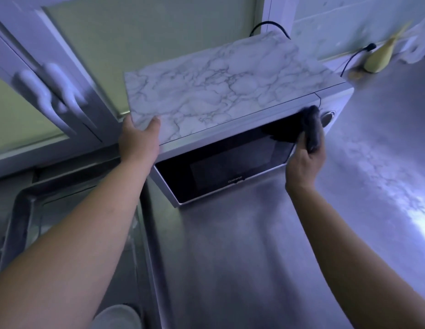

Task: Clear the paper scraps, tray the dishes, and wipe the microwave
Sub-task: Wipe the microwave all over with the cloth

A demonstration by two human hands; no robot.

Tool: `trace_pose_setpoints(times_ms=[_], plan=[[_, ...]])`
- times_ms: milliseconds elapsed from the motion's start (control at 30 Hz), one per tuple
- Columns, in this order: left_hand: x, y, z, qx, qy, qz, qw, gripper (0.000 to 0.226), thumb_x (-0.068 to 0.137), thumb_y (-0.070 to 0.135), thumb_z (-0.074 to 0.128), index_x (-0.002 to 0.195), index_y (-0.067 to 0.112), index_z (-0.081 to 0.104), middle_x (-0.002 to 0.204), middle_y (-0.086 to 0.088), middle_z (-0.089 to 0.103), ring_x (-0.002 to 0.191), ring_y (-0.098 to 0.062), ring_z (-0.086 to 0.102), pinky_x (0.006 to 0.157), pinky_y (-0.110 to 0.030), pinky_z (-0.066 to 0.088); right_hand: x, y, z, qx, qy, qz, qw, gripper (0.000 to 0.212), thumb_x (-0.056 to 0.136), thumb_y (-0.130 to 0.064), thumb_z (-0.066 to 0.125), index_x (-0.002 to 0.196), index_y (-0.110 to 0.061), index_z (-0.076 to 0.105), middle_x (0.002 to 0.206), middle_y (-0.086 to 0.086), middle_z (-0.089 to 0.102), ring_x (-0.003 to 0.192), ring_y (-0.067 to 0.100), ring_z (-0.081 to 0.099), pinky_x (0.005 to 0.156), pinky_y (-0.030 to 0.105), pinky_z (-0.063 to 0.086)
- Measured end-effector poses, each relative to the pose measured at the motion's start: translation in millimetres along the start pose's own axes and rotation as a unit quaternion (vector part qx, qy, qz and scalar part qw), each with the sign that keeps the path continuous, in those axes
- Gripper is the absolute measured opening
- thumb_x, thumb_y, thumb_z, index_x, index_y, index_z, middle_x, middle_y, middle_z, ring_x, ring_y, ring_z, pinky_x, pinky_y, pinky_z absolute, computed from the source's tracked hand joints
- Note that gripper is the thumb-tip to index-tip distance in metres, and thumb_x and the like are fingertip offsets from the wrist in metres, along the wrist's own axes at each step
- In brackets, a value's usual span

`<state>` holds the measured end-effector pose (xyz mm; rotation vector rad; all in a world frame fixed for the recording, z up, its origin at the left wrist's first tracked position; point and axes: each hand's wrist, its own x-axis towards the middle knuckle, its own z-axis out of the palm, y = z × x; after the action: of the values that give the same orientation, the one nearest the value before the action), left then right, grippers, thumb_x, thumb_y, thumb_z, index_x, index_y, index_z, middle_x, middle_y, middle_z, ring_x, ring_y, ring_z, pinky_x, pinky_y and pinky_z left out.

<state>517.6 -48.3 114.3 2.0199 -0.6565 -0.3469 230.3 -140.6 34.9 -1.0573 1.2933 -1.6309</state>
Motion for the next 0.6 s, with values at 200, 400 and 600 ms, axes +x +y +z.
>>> trace_pose_setpoints(times_ms=[200,400,600], plan=[[-2.6,-0.5,0.0,-0.013,0.005,0.010,1.000,0.063,0.088,0.050,0.064,0.139,0.015,0.052,0.137,-0.001,0.060,0.124,-0.021,0.058,0.107,-0.039,0.046,-10.1,42.7,27.3,-0.069,0.036,-0.006,0.997,0.055,0.101,-0.019,0.048,0.154,-0.014,0.035,0.163,0.003,0.027,0.144,-0.004,0.015,0.109,0.000,0.009],[-1.1,-1.1,0.7,-0.012,0.015,0.011,1.000,0.057,0.088,0.049,0.065,0.134,0.017,0.057,0.128,0.002,0.066,0.116,-0.018,0.062,0.102,-0.035,0.049,-39.7,95.8,38.8,-0.042,0.094,0.129,0.986,0.059,0.091,-0.044,0.046,0.149,-0.036,0.043,0.138,-0.045,0.041,0.134,-0.005,0.036,0.114,0.017,0.023],[1.7,-3.6,0.7,-0.011,0.012,0.006,1.000,0.063,0.086,0.052,0.065,0.137,0.017,0.054,0.131,0.002,0.064,0.119,-0.018,0.061,0.103,-0.036,0.048,-70.8,103.3,65.1,0.017,0.143,0.202,0.969,0.055,0.090,-0.042,0.049,0.145,-0.042,0.046,0.107,-0.048,0.053,0.110,-0.006,0.043,0.098,0.009,0.027]])
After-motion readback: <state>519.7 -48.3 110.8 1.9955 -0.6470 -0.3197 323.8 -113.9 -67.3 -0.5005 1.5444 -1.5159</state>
